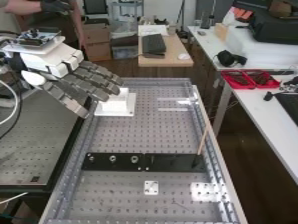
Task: Grab the smaller nut and place it in the white container
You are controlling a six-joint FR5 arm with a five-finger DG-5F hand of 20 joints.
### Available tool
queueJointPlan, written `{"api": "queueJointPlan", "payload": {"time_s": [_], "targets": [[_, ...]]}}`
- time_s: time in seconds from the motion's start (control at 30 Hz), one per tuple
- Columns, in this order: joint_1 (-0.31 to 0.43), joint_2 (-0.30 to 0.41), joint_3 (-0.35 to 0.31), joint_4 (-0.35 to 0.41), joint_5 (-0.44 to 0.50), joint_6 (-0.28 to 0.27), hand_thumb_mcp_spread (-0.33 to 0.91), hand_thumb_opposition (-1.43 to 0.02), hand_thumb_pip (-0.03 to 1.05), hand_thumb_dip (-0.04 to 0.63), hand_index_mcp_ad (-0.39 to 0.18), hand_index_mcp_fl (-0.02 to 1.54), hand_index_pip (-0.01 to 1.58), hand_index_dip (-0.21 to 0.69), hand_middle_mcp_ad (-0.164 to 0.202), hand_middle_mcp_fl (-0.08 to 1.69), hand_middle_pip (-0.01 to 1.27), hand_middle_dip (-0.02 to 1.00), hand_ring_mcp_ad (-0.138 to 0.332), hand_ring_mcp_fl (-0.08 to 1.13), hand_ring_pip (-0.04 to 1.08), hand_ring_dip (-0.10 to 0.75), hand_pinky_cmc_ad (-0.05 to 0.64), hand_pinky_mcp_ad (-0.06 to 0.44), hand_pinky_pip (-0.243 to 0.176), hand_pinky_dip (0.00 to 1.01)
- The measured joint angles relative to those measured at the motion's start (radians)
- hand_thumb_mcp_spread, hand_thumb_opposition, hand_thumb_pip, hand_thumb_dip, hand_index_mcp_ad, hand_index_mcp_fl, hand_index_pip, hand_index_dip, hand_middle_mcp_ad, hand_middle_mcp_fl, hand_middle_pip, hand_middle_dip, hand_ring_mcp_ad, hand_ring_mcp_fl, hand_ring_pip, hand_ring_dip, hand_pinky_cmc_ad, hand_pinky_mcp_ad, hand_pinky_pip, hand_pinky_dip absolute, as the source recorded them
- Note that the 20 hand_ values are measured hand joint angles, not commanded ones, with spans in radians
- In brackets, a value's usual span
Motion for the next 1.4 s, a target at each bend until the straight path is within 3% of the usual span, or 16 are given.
{"api": "queueJointPlan", "payload": {"time_s": [0.1,0.37,0.53,0.77,0.9,1.07,1.4], "targets": [[-0.013,-0.014,-0.02,0.023,-0.012,-0.006,0.32,-0.73,0.54,0.126,-0.056,0.14,0.45,0.112,0.072,0.12,0.13,0.23,0.164,0.0,0.09,0.112,0.431,0.347,-0.105,0.52],[-0.05,-0.049,-0.08,0.11,-0.028,0.001,0.33,-0.76,0.55,0.143,-0.073,0.1,0.73,0.086,0.072,0.12,0.13,0.23,0.164,0.0,0.09,0.112,0.435,0.347,-0.105,0.52],[-0.073,-0.071,-0.129,0.197,-0.04,-0.004,0.33,-0.76,0.56,0.152,-0.073,0.06,0.86,0.086,0.072,0.1,0.13,0.23,0.164,0.0,0.09,0.112,0.435,0.344,-0.105,0.52],[-0.117,-0.108,-0.159,0.257,-0.096,-0.024,0.32,-0.76,0.56,0.159,-0.091,0.03,1.03,0.086,0.068,0.1,0.13,0.23,0.162,0.0,0.09,0.112,0.435,0.344,-0.105,0.52],[-0.134,-0.123,-0.175,0.291,-0.107,-0.031,0.33,-0.76,0.62,0.157,-0.096,0.03,1.09,0.086,0.068,0.1,0.13,0.23,0.164,0.0,0.09,0.112,0.435,0.344,-0.105,0.53],[-0.138,-0.137,-0.193,0.322,-0.095,-0.03,0.32,-0.77,0.62,0.169,-0.101,0.02,1.23,0.086,0.072,0.1,0.13,0.23,0.164,0.0,0.09,0.112,0.431,0.344,-0.105,0.51],[-0.098,-0.161,-0.246,0.4,-0.002,-0.024,0.32,-0.77,0.64,0.173,-0.101,0.02,1.31,0.086,0.072,0.09,0.13,0.23,0.161,0.0,0.09,0.112,0.431,0.344,-0.105,0.51]]}}
